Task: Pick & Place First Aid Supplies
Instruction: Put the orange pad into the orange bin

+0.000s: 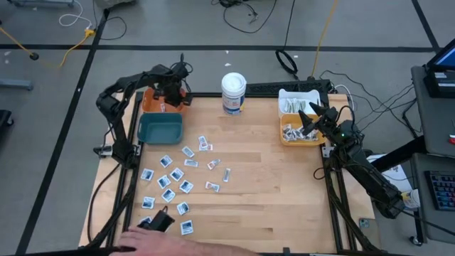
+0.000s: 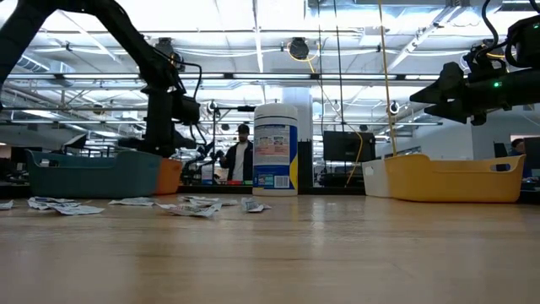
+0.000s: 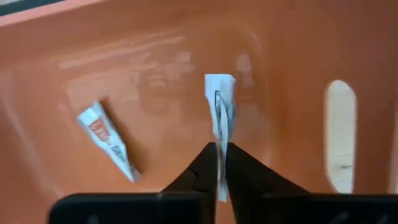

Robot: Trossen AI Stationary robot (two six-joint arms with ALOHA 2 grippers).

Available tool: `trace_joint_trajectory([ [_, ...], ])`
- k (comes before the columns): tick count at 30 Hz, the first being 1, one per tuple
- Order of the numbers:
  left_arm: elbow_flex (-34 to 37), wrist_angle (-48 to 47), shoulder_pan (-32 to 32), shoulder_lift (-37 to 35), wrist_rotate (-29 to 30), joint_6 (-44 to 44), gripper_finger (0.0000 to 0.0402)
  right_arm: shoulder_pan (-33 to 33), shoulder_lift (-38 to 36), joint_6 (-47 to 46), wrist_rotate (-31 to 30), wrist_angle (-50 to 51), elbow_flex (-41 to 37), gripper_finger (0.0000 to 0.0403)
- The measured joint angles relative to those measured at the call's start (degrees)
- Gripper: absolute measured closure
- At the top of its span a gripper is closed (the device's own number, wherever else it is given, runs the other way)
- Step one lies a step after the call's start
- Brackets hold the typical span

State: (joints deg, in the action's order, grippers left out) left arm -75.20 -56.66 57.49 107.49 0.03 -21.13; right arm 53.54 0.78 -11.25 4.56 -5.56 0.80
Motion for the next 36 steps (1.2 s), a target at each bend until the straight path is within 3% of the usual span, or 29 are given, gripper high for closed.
trace_joint_trajectory([
  [9, -0.28, 0.32, 0.62, -5.24, 1.09, -0.94, 0.0246, -0.01, 0.0, -0.01, -0.02, 0.0, 0.01, 0.0066],
  [14, -0.28, -0.23, -0.04, -9.35, -0.26, -4.71, 0.0206, 0.0, 0.0, 0.01, 0.0, 0.0, 0.02, 0.0066],
  [21, -0.33, -0.23, -4.42, -13.59, -2.4, -8.63, 0.0195, -0.01, 0.0, -0.01, -0.01, 0.0, 0.02, 0.0066],
  [27, -0.35, -0.11, -14.28, -13.69, -6.34, -10.23, 0.0195, 0.0, 0.0, -0.01, -0.02, 0.0, 0.02, 0.0066],
  [36, -0.34, -0.04, -31.2, -13.69, -7.65, -22.69, 0.0195, 0.0, 0.0, 0.01, 0.0, 0.0, 0.02, 0.0066],
])
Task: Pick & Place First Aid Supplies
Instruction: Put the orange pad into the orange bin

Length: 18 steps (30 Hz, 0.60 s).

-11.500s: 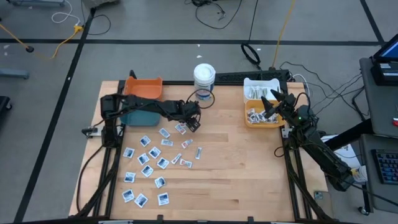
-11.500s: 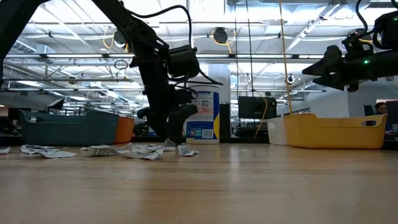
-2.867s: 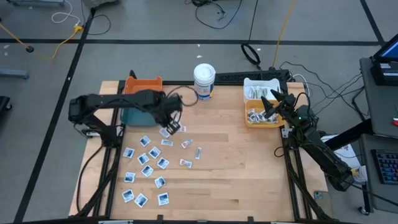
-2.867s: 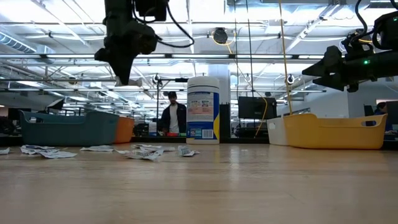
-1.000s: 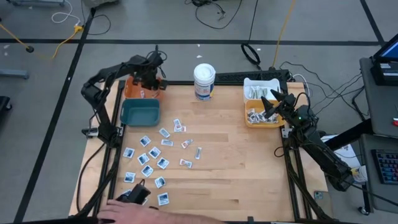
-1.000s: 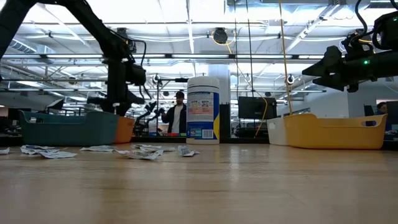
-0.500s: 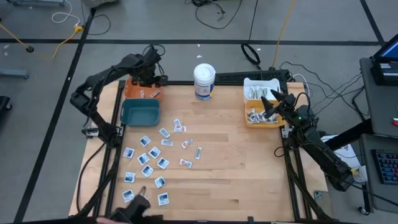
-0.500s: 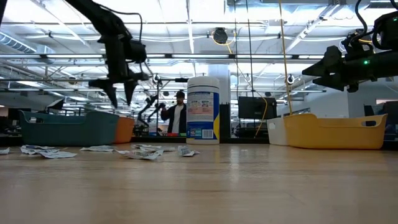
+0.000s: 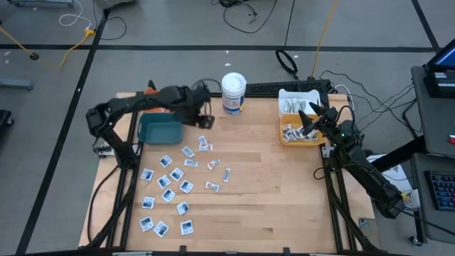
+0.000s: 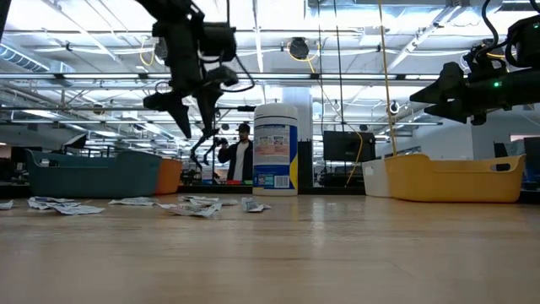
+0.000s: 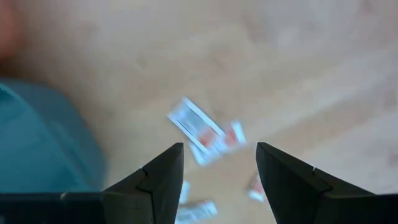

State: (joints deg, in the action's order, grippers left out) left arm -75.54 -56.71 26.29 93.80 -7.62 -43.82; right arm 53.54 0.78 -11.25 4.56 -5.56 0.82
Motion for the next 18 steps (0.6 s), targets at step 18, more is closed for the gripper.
trace_joint_trajectory([
  [18, -1.12, -0.56, -26.07, 1.86, 0.85, -21.42, 0.0195, -0.02, 0.0, -0.02, 0.0, 0.0, 0.0, 0.0066],
])
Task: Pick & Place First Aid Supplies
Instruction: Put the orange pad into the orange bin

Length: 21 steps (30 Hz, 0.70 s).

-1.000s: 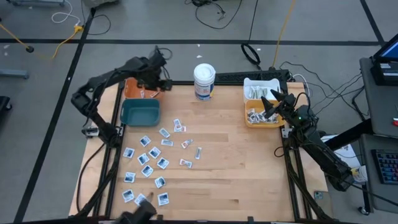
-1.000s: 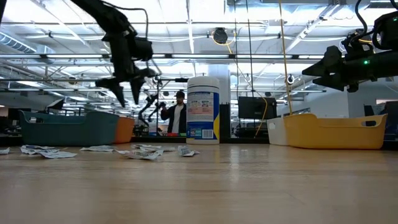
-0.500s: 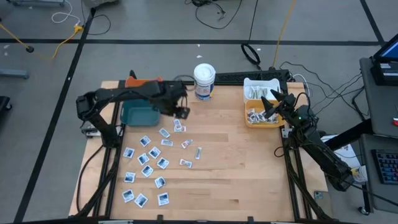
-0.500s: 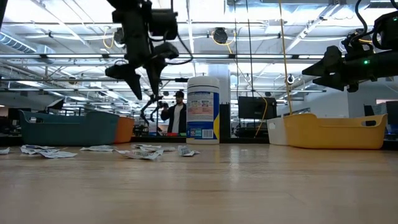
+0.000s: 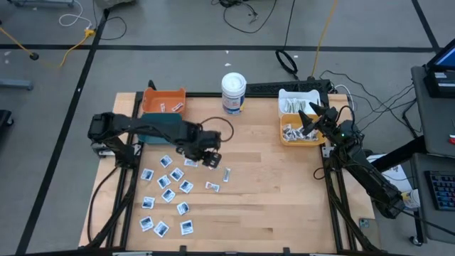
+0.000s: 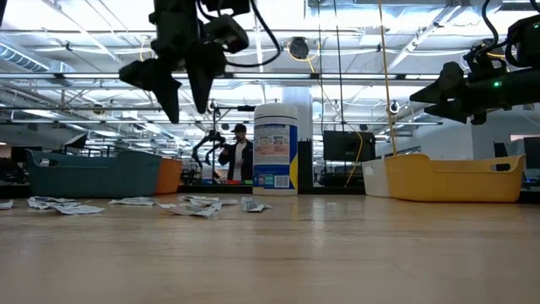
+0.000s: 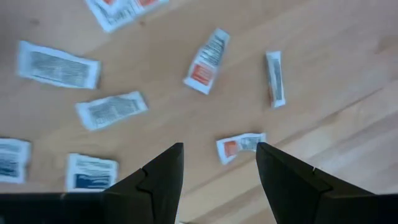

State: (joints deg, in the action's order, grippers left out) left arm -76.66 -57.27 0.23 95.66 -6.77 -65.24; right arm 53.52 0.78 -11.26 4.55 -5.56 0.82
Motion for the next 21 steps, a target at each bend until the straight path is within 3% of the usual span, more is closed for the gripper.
trace_joint_trajectory([
  [13, -12.25, -0.02, -1.92, 9.83, -0.3, 0.16, 0.0195, 0.01, 0.0, 0.0, 0.0, 0.01, -0.01, 0.0066],
  [21, -14.62, 0.57, -2.81, 14.02, 0.82, -0.06, 0.0195, 0.01, 0.0, 0.0, 0.0, 0.02, 0.0, 0.0066],
])
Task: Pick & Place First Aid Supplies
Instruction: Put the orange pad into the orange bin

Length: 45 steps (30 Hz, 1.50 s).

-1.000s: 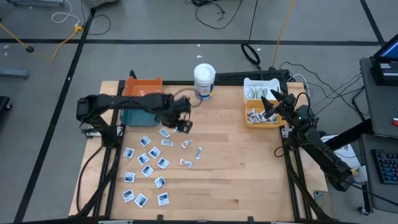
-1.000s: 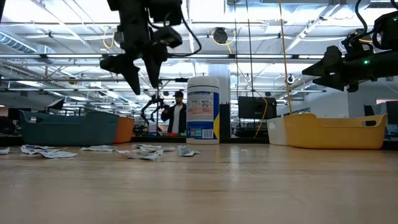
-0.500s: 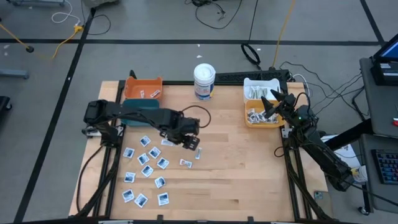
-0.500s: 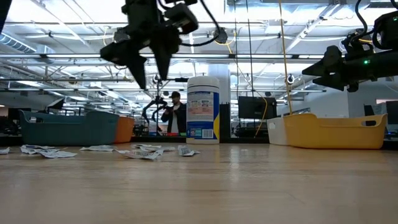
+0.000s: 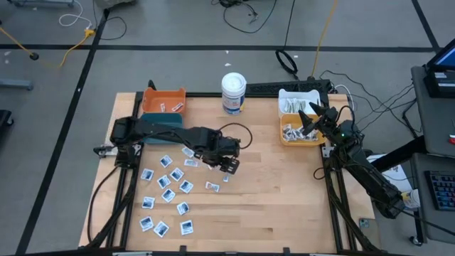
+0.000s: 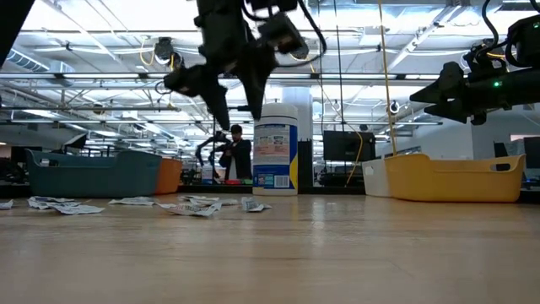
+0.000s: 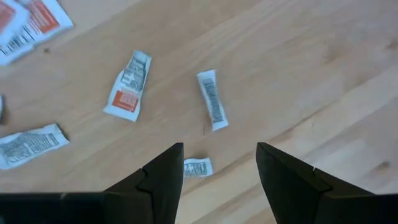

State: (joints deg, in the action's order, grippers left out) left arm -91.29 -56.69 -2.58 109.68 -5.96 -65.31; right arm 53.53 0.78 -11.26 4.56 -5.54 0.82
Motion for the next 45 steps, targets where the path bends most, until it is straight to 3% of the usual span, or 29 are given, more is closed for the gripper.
trace_joint_trajectory([
  [11, 0.07, 2.88, -2.19, 9.57, 0.5, -0.18, 0.0195, 0.0, 0.0, 0.01, -0.02, 0.0, 0.0, 0.0066],
  [21, 0.09, 6.89, -3.51, 13.06, 2.56, 0.36, 0.0198, 0.0, 0.0, 0.01, -0.01, 0.0, 0.0, 0.0066],
  [25, 0.09, 6.8, -3.61, 13.08, 3.96, 0.91, 0.0234, 0.01, 0.0, 0.0, -0.02, 0.0, 0.0, 0.0066],
  [35, 1.03, 6.82, -4.19, 13.06, 1.87, 5.03, 0.0391, 0.0, 0.0, 0.01, -0.01, 0.0, -0.01, 0.0066],
  [45, 1.16, 4.85, -3.46, 11.27, -0.4, 8.74, 0.0399, 0.0, 0.0, 0.02, -0.01, 0.0, 0.0, 0.0066],
])
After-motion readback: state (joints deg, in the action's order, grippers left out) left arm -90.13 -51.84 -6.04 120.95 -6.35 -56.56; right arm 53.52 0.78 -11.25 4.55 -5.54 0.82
